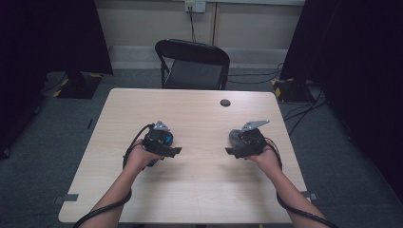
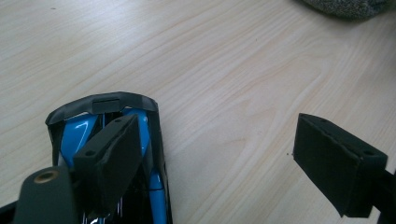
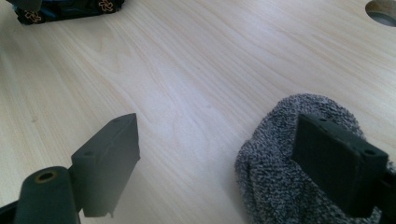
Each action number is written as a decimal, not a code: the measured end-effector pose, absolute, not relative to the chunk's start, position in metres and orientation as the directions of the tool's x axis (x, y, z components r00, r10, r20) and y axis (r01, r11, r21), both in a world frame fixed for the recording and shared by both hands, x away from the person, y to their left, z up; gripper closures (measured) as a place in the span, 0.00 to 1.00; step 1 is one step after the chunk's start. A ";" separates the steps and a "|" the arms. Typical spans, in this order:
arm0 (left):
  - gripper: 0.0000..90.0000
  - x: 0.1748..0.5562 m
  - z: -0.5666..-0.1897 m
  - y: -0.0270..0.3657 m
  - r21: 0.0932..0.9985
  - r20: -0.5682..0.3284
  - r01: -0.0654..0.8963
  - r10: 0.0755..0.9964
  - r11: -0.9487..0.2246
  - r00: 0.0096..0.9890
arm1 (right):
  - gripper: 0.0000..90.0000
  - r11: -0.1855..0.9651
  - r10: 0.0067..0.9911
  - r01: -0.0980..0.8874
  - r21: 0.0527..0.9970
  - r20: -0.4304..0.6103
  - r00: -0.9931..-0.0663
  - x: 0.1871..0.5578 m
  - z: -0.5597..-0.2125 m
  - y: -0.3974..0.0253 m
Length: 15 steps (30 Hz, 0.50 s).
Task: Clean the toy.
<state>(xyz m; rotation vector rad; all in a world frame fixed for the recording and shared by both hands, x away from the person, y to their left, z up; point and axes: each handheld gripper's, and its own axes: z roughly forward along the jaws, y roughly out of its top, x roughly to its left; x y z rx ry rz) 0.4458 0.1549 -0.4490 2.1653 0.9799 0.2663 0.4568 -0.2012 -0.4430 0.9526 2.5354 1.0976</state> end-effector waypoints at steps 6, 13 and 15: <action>0.17 0.442 -0.452 0.152 0.696 -0.102 0.560 0.711 -0.449 0.696 | 0.16 0.524 0.621 0.459 0.717 0.047 -0.782 0.453 -0.442 -0.193; 0.17 0.435 -0.451 0.145 0.704 -0.106 0.540 0.683 -0.462 0.722 | 0.16 0.545 0.601 0.437 0.716 0.029 -0.799 0.449 -0.445 -0.187; 0.17 0.433 -0.452 0.143 0.705 -0.103 0.533 0.676 -0.468 0.730 | 0.16 0.549 0.594 0.431 0.716 0.029 -0.804 0.447 -0.446 -0.185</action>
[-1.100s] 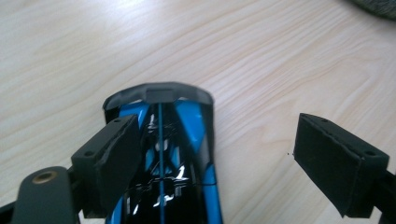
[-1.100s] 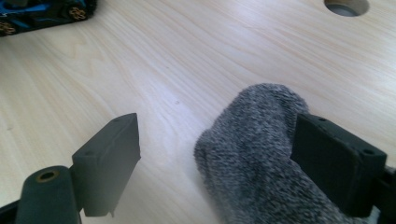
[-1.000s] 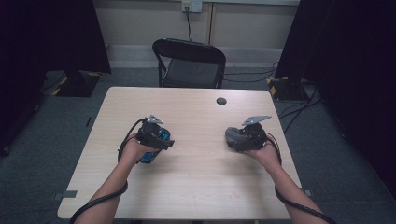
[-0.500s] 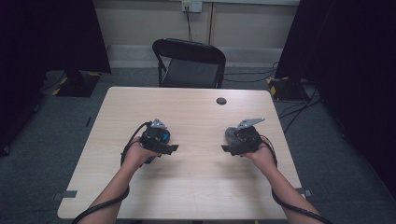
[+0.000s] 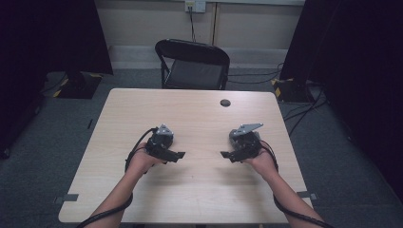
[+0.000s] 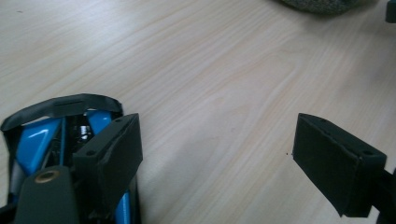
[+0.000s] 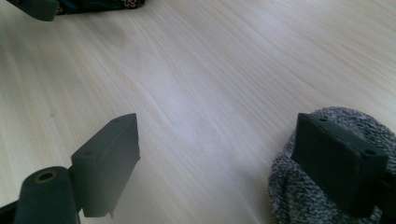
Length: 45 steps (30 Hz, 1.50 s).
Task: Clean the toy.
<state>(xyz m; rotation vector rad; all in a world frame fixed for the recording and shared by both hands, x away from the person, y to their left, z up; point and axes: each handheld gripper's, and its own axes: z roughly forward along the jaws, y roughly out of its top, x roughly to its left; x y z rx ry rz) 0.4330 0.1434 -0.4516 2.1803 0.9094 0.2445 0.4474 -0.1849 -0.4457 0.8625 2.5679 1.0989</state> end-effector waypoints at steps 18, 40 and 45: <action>0.17 0.412 -0.450 0.129 0.733 -0.127 0.498 0.625 -0.464 0.770 | 0.16 0.566 0.539 0.397 0.723 0.040 -0.841 0.434 -0.448 -0.171; 0.17 0.392 -0.461 0.120 0.729 -0.131 0.475 0.580 -0.493 0.804 | 0.16 0.582 0.489 0.383 0.717 0.067 -0.870 0.416 -0.459 -0.163; 0.17 0.387 -0.465 0.118 0.730 -0.131 0.473 0.578 -0.493 0.805 | 0.16 0.580 0.481 0.379 0.721 0.072 -0.874 0.412 -0.458 -0.163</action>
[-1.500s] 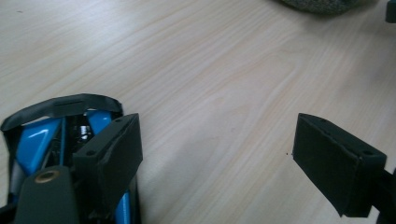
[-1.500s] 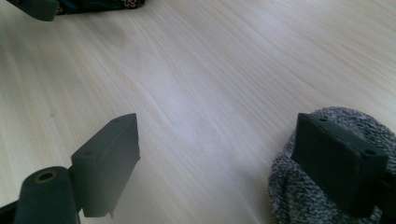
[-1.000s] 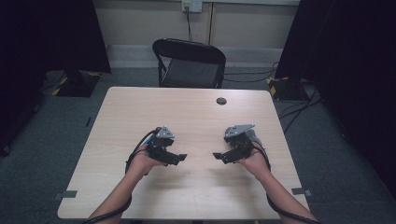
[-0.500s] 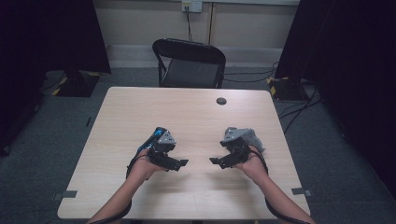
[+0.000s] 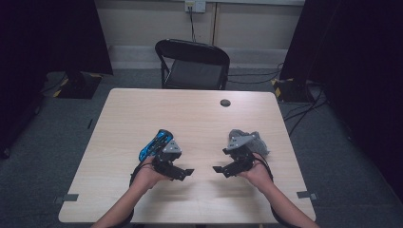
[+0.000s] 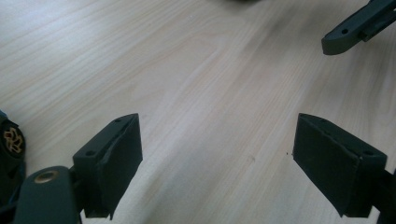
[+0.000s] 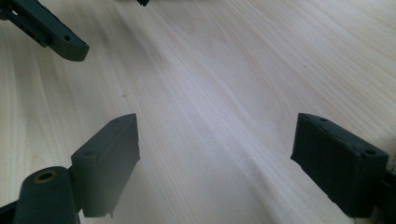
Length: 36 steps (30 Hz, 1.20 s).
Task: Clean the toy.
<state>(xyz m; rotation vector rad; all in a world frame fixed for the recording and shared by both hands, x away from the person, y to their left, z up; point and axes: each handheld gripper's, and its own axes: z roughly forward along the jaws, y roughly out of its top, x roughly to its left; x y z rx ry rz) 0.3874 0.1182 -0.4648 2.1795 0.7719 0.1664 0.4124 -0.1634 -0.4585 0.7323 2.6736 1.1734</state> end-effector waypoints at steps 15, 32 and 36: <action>0.17 0.373 -0.471 0.111 0.729 -0.137 0.453 0.539 -0.513 0.831 | 0.16 0.602 0.458 0.375 0.705 0.080 -0.886 0.397 -0.473 -0.160; 0.17 0.360 -0.488 0.100 0.695 -0.108 0.431 0.510 -0.575 0.854 | 0.16 0.626 0.450 0.357 0.694 0.052 -0.891 0.387 -0.483 -0.157; 0.17 0.360 -0.490 0.099 0.704 -0.101 0.424 0.510 -0.570 0.854 | 0.16 0.635 0.442 0.350 0.689 0.048 -0.896 0.385 -0.487 -0.157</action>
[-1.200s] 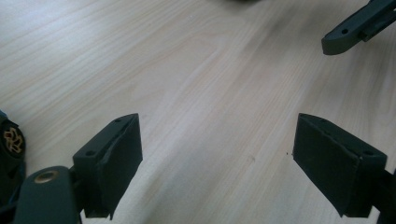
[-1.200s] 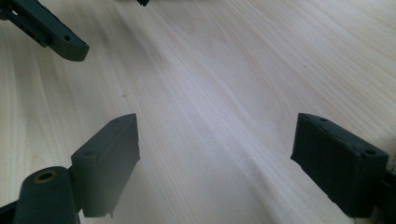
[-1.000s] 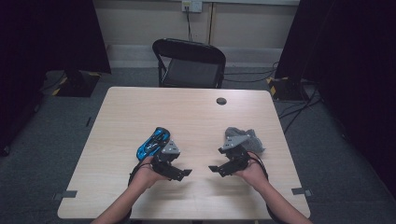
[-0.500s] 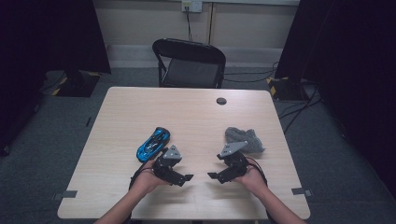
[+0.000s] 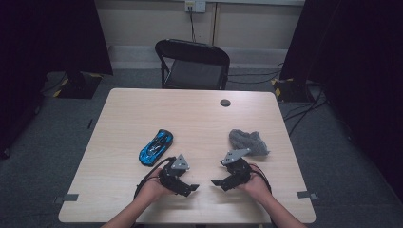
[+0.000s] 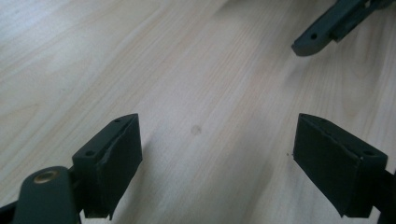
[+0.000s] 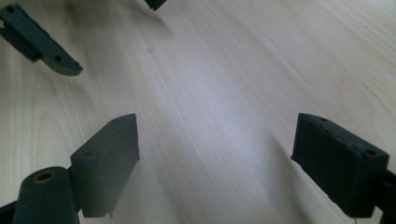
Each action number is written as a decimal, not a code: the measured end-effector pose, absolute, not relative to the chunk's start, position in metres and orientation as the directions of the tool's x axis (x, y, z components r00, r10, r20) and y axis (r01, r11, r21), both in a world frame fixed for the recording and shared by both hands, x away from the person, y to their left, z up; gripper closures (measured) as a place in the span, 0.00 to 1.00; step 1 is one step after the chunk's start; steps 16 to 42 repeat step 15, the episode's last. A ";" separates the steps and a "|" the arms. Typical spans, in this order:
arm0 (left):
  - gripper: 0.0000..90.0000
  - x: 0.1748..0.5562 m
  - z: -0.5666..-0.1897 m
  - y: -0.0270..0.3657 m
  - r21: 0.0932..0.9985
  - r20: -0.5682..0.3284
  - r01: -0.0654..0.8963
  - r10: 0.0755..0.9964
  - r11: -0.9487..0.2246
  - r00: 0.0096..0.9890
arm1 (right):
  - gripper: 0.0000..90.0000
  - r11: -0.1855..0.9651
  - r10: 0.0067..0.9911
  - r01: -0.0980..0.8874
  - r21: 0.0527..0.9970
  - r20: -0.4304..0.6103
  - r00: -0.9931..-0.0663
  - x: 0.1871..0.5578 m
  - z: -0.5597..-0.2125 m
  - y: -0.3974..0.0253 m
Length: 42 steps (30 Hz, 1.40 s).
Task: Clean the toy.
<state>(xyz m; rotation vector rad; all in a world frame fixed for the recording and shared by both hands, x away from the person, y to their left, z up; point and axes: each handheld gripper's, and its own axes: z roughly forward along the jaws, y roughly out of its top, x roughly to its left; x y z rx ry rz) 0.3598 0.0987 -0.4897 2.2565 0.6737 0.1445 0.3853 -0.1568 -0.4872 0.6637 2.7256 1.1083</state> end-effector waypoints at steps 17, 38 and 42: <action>0.17 0.358 -0.497 0.096 0.700 -0.066 0.389 0.488 -0.599 0.870 | 0.15 0.651 0.432 0.328 0.684 0.021 -0.901 0.383 -0.498 -0.157; 0.17 0.358 -0.497 0.096 0.700 -0.066 0.389 0.488 -0.599 0.870 | 0.15 0.651 0.432 0.328 0.684 0.021 -0.901 0.383 -0.498 -0.157; 0.17 0.358 -0.497 0.096 0.700 -0.066 0.389 0.488 -0.599 0.870 | 0.15 0.651 0.432 0.328 0.684 0.021 -0.901 0.383 -0.498 -0.157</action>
